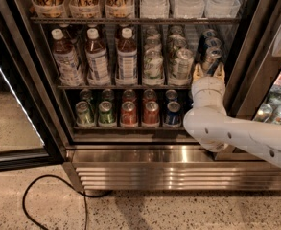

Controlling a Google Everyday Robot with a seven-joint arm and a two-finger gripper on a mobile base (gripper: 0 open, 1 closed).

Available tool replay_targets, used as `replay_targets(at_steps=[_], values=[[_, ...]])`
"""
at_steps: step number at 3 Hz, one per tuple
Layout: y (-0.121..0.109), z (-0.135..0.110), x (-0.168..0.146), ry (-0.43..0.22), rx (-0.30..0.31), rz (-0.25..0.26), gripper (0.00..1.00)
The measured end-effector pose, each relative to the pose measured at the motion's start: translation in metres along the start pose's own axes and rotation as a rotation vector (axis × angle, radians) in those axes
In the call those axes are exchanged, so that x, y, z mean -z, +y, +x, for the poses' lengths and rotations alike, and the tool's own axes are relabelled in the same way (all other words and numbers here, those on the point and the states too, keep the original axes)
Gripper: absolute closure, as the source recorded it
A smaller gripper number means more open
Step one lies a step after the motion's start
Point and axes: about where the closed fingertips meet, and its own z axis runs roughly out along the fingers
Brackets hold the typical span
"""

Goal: Pick redbull can from middle shelf of fridge

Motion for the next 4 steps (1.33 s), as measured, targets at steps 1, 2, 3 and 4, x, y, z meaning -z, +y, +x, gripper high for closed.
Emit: replay_targets(at_steps=[1, 2, 3, 4], values=[[0.001, 0.005, -0.009, 0.014, -0.007, 0.000, 0.42], [0.001, 0.010, -0.019, 0.027, -0.013, -0.001, 0.40], [0.002, 0.013, -0.028, 0.031, -0.023, 0.000, 0.42], [0.001, 0.015, -0.029, 0.031, -0.030, 0.001, 0.60]])
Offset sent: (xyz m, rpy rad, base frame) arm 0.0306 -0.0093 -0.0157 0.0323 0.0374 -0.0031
